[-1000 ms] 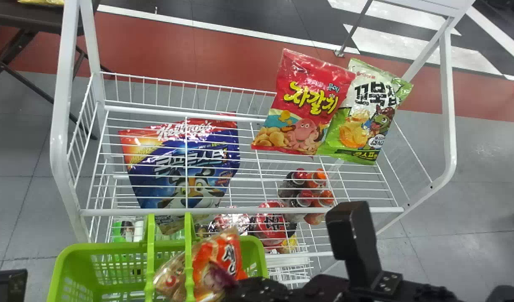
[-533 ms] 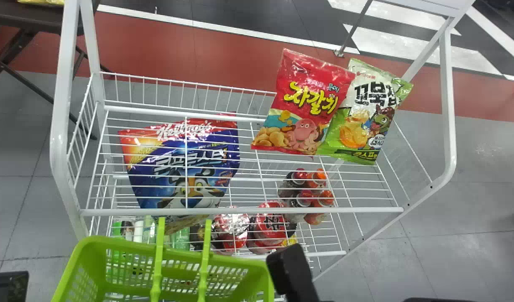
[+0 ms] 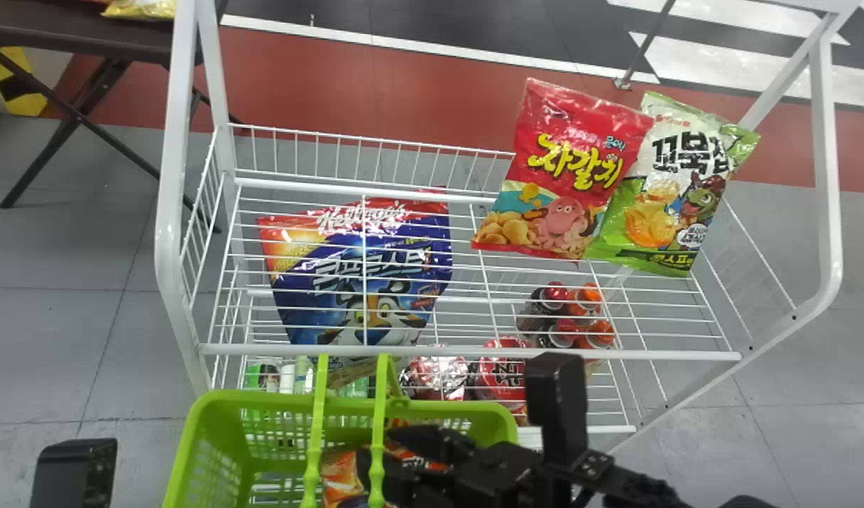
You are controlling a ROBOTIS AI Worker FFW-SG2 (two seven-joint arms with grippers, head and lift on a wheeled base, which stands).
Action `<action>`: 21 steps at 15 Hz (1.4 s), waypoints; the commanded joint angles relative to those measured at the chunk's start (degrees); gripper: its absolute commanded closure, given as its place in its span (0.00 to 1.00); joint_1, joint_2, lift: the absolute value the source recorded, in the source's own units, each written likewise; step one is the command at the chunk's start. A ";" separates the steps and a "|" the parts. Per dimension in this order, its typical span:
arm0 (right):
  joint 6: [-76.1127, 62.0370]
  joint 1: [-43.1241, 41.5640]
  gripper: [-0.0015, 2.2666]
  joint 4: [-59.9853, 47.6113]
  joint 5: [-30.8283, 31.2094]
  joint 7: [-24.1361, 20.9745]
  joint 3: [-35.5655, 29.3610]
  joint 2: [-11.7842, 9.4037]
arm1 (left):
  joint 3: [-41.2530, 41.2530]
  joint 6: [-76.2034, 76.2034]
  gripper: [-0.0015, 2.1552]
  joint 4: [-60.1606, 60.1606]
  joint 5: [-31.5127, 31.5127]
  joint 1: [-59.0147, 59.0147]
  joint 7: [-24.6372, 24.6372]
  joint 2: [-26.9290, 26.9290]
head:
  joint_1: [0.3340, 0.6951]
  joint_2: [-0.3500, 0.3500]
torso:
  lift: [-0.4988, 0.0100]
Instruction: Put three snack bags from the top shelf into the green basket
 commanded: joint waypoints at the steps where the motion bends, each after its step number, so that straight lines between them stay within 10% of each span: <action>1: 0.76 0.23 0.03 -3.05 -2.71 0.88 -4.23 0.35 | 0.13 -0.21 0.67 0.31 -0.01 -0.26 0.09 0.00 | 1.00 0.15 | 0.89; 11: -40.73 -6.01 0.04 9.60 -2.80 -5.54 -20.22 0.26 | -0.58 1.03 0.67 0.75 -0.01 -1.22 0.71 0.62 | 1.00 0.00 | 0.89; 21: -34.22 -30.26 0.04 36.67 8.27 -13.10 -21.01 -1.93 | -0.93 1.90 0.67 0.84 -0.18 -1.84 0.89 0.70 | 1.00 0.00 | 0.89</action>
